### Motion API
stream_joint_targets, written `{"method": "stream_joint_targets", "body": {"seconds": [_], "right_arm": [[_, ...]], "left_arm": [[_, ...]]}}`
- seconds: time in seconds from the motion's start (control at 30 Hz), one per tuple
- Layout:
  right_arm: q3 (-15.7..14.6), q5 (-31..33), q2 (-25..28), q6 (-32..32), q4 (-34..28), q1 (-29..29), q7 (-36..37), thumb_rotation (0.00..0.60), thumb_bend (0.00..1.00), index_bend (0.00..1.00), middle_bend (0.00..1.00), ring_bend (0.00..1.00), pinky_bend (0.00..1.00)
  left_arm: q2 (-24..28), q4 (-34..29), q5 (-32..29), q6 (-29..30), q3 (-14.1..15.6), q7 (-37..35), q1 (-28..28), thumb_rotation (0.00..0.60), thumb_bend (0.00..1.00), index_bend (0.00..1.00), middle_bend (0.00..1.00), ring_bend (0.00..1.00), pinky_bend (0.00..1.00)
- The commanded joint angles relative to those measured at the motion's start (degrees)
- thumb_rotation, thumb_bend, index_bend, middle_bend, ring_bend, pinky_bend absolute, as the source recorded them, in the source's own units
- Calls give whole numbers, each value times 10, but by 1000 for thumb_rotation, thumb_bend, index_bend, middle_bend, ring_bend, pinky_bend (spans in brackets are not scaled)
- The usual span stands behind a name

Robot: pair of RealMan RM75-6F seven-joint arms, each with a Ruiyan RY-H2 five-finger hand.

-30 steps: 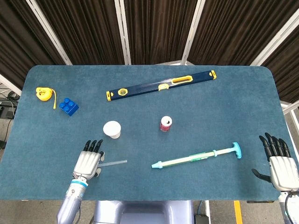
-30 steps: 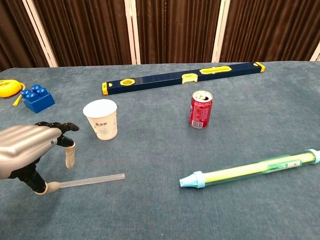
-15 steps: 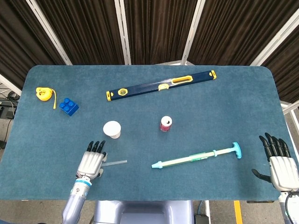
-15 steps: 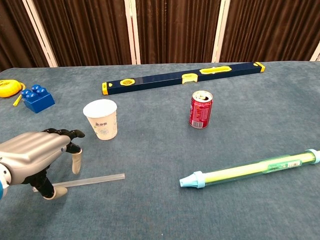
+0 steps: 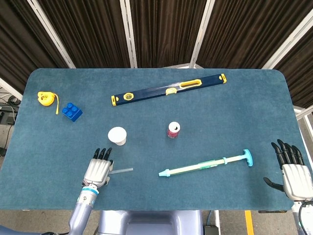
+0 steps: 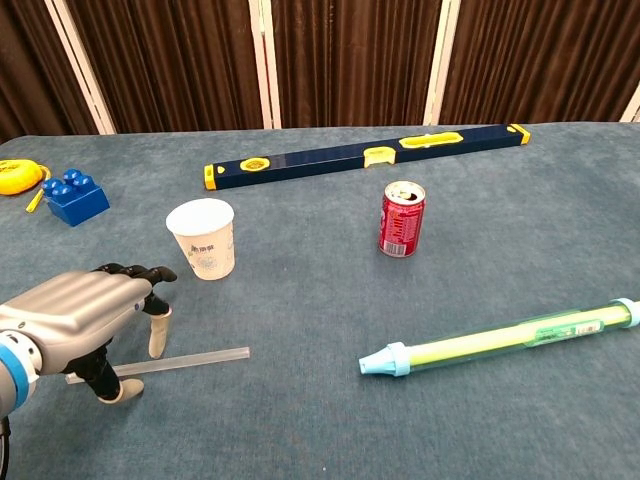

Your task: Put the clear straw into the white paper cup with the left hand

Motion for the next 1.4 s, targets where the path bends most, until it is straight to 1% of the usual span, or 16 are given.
{"method": "stream_joint_targets", "body": {"seconds": [0.03, 0.17, 0.33, 0.67, 0.77, 0.83, 0.93, 1.17, 1.4], "right_arm": [[0, 0, 0, 0, 0, 0, 0, 600, 87, 0, 0, 0, 0], [0, 0, 0, 0, 0, 0, 0, 600, 87, 0, 0, 0, 0], [0, 0, 0, 0, 0, 0, 0, 600, 88, 0, 0, 0, 0], [0, 0, 0, 0, 0, 0, 0, 600, 88, 0, 0, 0, 0], [0, 0, 0, 0, 0, 0, 0, 600, 88, 0, 0, 0, 0], [0, 0, 0, 0, 0, 0, 0, 600, 88, 0, 0, 0, 0], [0, 0, 0, 0, 0, 0, 0, 600, 89, 0, 0, 0, 0], [0, 0, 0, 0, 0, 0, 0, 600, 88, 0, 0, 0, 0], [0, 0, -1, 0, 0, 0, 0, 600, 88, 0, 0, 0, 0]], "left_arm": [[-2, 3, -1, 1, 1, -2, -1, 600, 300, 520, 0, 0, 0], [-2, 7, -2, 1, 2, -6, -2, 600, 311, 530, 0, 0, 0], [-2, 9, -4, 3, 3, -7, -3, 600, 313, 504, 0, 0, 0], [-2, 14, -19, 4, 3, -2, -7, 600, 318, 502, 0, 0, 0], [-2, 15, -23, 4, 4, 1, -8, 600, 383, 503, 0, 0, 0], [-2, 15, -23, 4, 5, -1, -9, 600, 458, 505, 0, 0, 0], [-3, 15, -21, 5, 7, -3, -9, 600, 512, 518, 0, 0, 0], [0, 14, -18, 7, 9, -11, -9, 600, 517, 522, 0, 0, 0], [14, -2, 1, 12, 8, -31, -7, 600, 519, 522, 0, 0, 0]]}}
